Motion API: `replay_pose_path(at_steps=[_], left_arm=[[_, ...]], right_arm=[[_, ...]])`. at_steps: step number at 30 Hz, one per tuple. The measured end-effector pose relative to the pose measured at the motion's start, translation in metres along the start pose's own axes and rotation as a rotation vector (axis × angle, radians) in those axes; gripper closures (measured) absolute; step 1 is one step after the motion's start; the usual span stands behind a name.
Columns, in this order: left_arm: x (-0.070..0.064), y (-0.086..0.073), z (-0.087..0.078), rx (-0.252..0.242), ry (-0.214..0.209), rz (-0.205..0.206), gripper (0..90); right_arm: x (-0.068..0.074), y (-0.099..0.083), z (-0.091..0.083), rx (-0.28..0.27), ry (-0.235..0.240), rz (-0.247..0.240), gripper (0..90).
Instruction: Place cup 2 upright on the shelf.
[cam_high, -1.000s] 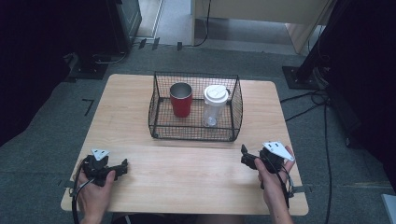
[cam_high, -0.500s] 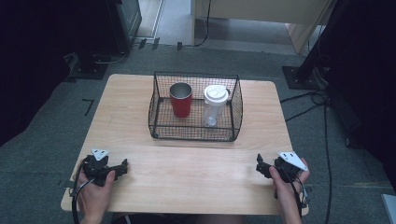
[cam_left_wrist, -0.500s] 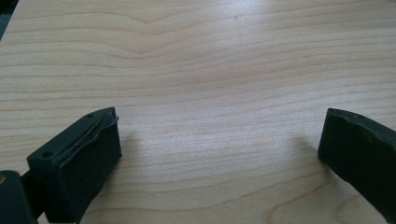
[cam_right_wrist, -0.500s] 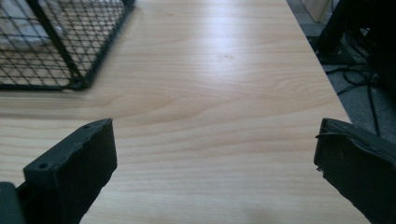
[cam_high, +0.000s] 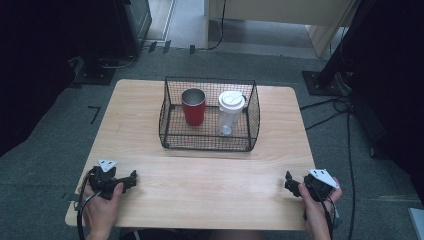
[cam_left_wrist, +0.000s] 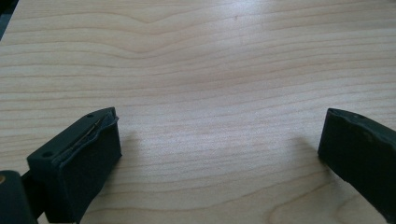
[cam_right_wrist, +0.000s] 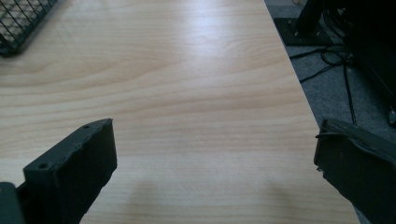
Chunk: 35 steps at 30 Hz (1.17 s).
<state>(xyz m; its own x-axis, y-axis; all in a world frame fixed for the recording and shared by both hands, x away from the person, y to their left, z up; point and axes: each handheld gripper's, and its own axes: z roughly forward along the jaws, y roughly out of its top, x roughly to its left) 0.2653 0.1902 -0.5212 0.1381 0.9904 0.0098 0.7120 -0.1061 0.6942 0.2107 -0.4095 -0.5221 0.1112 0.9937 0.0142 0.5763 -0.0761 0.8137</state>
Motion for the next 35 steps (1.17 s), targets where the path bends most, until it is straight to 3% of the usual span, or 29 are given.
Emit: replay_pose_path(at_steps=[8, 12, 15, 19, 35], left_arm=[[-0.0001, -0.0001, 0.0, 0.0, 0.0, -0.001, 0.0], [-0.0001, -0.0001, -0.0001, 0.0, 0.0, -0.001, 0.0], [-0.0001, -0.0001, -0.0001, 0.0, 0.0, 0.0, 0.0], [-0.0001, -0.0001, 0.0, 0.0, 0.0, -0.001, 0.0], [-0.0001, -0.0001, -0.0001, 0.0, 0.0, -0.001, 0.0]], right_arm=[[-0.0092, -0.0042, 0.0016, 0.052, -0.003, 0.002, 0.0], [-0.0086, -0.005, 0.0051, 0.125, -0.008, -0.03, 0.0], [-0.007, -0.0051, 0.005, 0.13, 0.013, -0.05, 0.0], [-0.0089, -0.0045, 0.007, 0.149, 0.081, -0.052, 0.0], [-0.0094, -0.0047, 0.0068, 0.147, 0.086, -0.053, 0.0]])
